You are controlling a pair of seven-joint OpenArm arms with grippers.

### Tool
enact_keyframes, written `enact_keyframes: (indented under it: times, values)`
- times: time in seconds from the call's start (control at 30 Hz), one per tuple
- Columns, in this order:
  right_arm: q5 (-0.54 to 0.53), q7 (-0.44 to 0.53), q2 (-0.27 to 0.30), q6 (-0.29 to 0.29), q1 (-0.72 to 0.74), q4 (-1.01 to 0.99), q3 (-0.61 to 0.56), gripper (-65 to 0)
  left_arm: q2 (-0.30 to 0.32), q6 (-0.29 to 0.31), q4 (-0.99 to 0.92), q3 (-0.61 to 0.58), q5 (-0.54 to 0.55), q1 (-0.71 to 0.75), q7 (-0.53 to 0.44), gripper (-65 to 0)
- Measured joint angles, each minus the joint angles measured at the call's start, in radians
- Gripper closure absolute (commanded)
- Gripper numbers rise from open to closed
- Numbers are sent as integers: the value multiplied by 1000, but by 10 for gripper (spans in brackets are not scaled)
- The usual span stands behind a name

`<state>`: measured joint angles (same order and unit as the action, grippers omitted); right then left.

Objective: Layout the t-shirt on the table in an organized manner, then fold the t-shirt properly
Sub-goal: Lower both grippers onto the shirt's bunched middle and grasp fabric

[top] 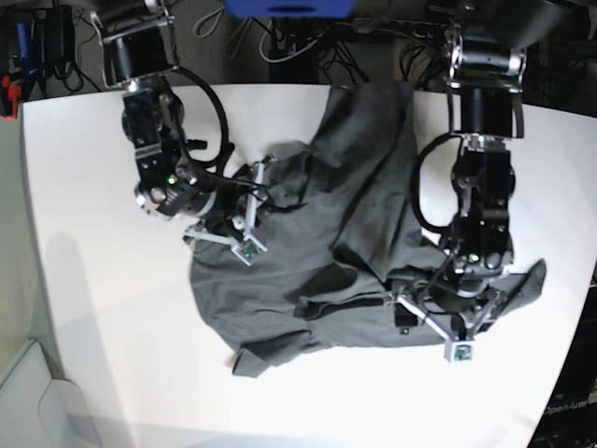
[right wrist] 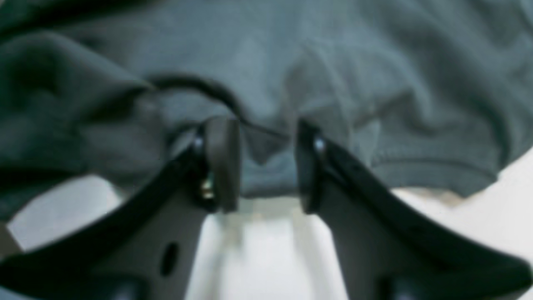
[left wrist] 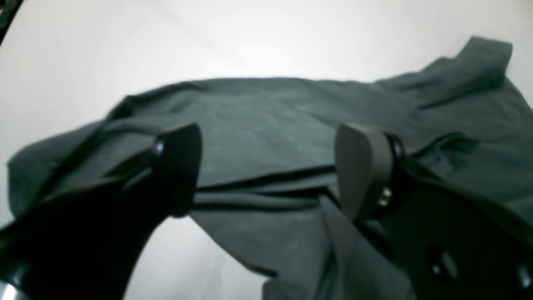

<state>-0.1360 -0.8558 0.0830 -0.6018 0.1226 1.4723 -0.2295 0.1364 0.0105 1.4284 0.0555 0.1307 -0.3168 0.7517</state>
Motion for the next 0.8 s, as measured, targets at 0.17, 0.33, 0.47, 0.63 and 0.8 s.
enact_keyframes:
  times: [0.17, 0.33, 0.47, 0.63, 0.8]
  values:
    - [-8, 82, 10, 0, 33, -130, -1, 0, -89, -6, -17, 2, -69, -48, -23, -490]
    - [-60, 185, 58, -6, 35, -196, 0, 0, -119, -9, -92, -66, -71, -75, -14, -490]
    - [-43, 165, 106, -6, 23, -152, 4, 0, -136, -9, -162, -195, -62, -114, -24, -490]
    - [5, 40, 160, 3, -63, 60, 5, -44, -198, -7, -233, -246, -66, -113, -129, -490]
    - [-2, -14, 165, 4, -39, 192, 6, -136, -214, -16, -370, -264, -72, -139, -191, -490]
